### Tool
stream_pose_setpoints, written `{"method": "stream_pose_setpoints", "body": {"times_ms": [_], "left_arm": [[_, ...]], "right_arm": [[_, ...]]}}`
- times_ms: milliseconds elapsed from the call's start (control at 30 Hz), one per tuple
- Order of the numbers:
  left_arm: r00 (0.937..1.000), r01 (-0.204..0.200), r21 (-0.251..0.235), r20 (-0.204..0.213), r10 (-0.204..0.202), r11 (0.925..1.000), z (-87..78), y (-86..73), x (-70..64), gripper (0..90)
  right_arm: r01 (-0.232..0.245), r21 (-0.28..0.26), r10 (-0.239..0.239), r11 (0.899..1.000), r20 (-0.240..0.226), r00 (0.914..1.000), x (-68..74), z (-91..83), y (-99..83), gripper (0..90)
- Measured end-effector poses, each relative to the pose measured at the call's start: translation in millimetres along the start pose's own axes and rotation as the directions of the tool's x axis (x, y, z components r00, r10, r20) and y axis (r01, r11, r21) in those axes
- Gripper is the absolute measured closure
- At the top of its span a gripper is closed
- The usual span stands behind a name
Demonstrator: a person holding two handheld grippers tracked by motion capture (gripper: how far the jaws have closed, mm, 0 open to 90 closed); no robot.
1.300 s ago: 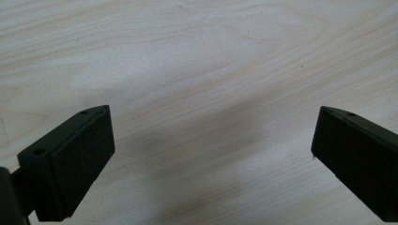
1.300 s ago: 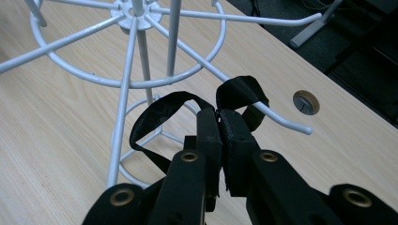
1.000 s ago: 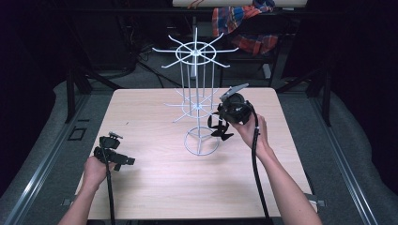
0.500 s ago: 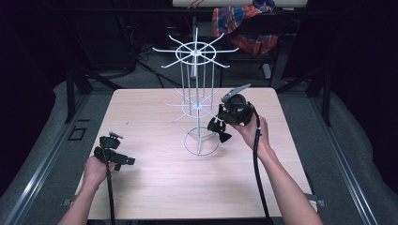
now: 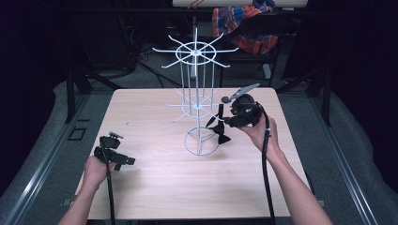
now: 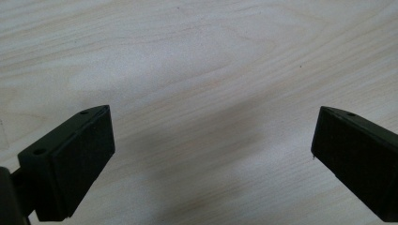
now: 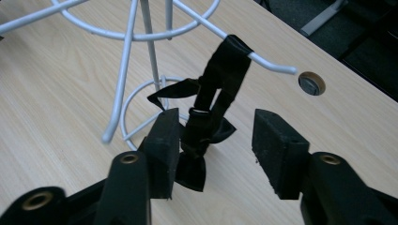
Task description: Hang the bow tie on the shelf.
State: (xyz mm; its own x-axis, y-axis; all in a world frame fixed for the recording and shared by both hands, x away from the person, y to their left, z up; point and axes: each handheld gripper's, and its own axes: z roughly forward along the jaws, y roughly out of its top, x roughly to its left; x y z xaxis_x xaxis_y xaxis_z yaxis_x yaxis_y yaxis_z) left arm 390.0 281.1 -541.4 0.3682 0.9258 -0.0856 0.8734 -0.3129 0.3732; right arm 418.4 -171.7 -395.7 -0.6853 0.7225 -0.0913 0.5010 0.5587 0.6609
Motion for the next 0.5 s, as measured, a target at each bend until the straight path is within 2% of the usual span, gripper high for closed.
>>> {"method": "stream_pose_setpoints", "body": {"times_ms": [67, 500], "left_arm": [[1.0000, -0.003, 0.001, 0.001, 0.003, 1.0000, -0.4, 0.1, -0.2, 0.0], [1.0000, 0.000, 0.001, -0.001, 0.000, 1.0000, 0.1, 0.7, -1.3, 0.0]], "right_arm": [[-0.008, 0.005, 0.008, 1.000, -0.009, 0.9999, -1.3, -8.5, -4.6, 43.8], [-0.010, 0.033, 0.011, 0.999, -0.009, 0.9999, -4.7, -34.2, -31.4, 26.1]]}}
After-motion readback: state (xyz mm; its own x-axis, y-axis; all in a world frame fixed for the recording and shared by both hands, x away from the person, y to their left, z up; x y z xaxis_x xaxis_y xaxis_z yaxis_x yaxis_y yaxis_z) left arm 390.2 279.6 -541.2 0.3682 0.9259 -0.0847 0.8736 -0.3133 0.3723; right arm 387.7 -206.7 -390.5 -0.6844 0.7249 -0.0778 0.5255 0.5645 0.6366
